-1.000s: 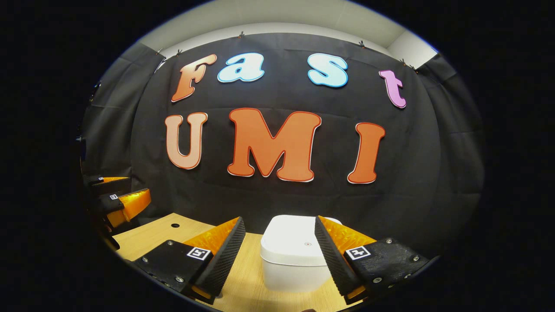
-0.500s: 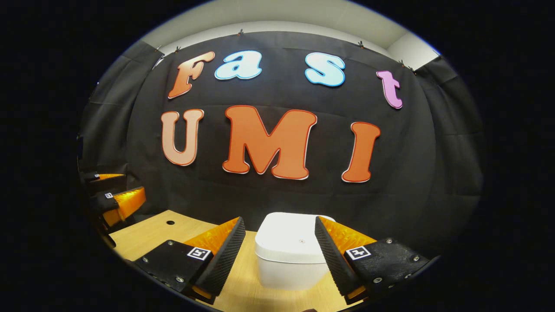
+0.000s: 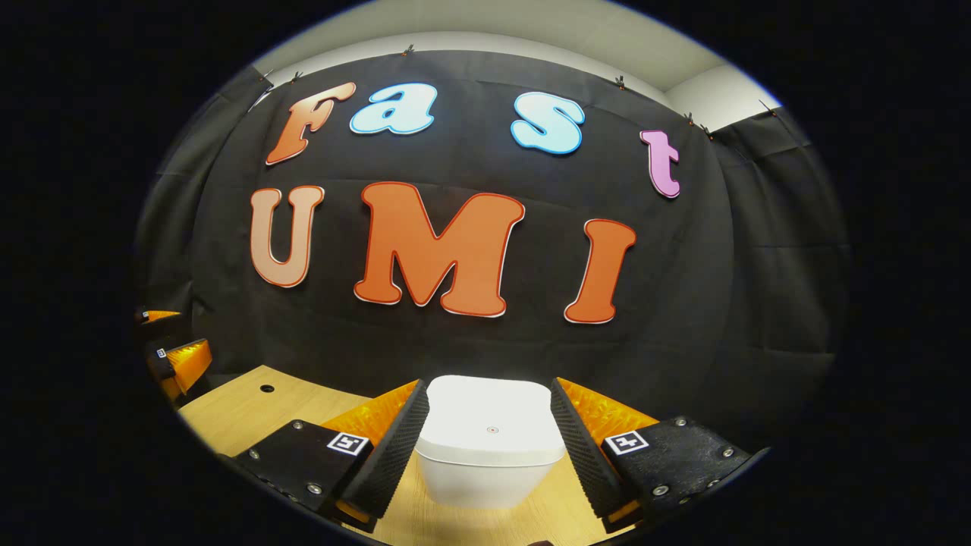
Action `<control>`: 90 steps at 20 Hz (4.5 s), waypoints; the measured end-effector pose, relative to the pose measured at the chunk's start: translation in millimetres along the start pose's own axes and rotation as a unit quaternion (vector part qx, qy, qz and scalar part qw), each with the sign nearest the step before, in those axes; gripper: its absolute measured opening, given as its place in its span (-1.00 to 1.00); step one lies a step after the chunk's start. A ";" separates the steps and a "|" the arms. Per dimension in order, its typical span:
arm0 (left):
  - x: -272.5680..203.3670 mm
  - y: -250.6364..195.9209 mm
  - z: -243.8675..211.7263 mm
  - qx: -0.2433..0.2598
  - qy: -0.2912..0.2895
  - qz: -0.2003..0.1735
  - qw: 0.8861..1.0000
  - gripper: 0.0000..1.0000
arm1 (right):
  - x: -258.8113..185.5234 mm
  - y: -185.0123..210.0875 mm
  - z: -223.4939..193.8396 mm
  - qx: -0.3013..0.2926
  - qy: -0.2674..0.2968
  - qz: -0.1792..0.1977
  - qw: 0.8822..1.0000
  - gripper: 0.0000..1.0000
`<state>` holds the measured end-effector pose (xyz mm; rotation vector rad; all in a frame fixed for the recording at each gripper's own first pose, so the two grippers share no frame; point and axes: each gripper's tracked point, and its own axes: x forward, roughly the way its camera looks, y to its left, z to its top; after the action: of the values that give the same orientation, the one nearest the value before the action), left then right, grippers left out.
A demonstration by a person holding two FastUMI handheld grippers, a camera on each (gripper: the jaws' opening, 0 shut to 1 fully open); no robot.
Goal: Press the lid of the desktop garbage bin to open it, pick up the crumpled paper on the desktop and throw it into the bin, then pick up the pop can on the desktop and drop it into the bin, and finally close the garbage bin lid.
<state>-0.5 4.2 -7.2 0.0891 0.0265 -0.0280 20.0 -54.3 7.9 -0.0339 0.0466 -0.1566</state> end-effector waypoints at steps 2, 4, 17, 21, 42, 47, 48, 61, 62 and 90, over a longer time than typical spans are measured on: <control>-2.4 7.2 -0.9 0.011 -0.004 -0.002 1.000 0.99 | 1.9 -5.1 4.4 -0.002 0.002 -0.017 1.000 0.94; -5.6 12.8 -3.9 0.015 -0.004 -0.007 1.000 0.99 | 4.0 -11.8 7.1 -0.004 0.005 -0.033 0.999 0.94; -7.9 49.6 -17.6 0.013 0.016 0.050 0.999 0.99 | 53.8 -20.0 12.3 -0.025 0.051 -0.022 0.998 0.62; -6.7 47.2 -27.5 0.005 0.036 0.079 0.996 0.99 | 70.2 -9.2 -15.3 -0.007 0.099 0.023 0.995 0.27; -13.7 24.6 -43.0 0.016 0.074 0.124 0.989 0.99 | 98.8 6.5 -104.6 0.014 0.214 0.102 0.971 -0.98; -7.7 14.7 -45.9 0.019 0.084 0.128 0.988 0.99 | 106.2 11.9 -113.9 0.022 0.221 0.114 0.968 -0.98; -6.4 11.4 -47.5 0.020 0.086 0.128 0.988 0.99 | 106.4 11.5 -113.0 0.019 0.218 0.116 0.969 -0.98; 1.1 -17.1 -45.0 0.038 0.090 0.118 0.988 0.99 | 102.4 11.8 -103.6 0.050 0.211 0.146 0.965 -0.98; 4.5 -15.7 -44.4 0.042 0.085 0.116 0.989 0.93 | 102.4 10.7 -100.5 0.048 0.204 0.140 0.968 -0.98; 20.0 47.4 -59.7 -0.007 0.066 0.041 0.997 0.99 | -10.3 144.9 -135.7 0.067 0.176 0.213 0.959 -0.70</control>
<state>19.3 56.2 -63.0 0.0778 0.1548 0.0608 25.6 86.3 -132.5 0.1400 0.3952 0.2679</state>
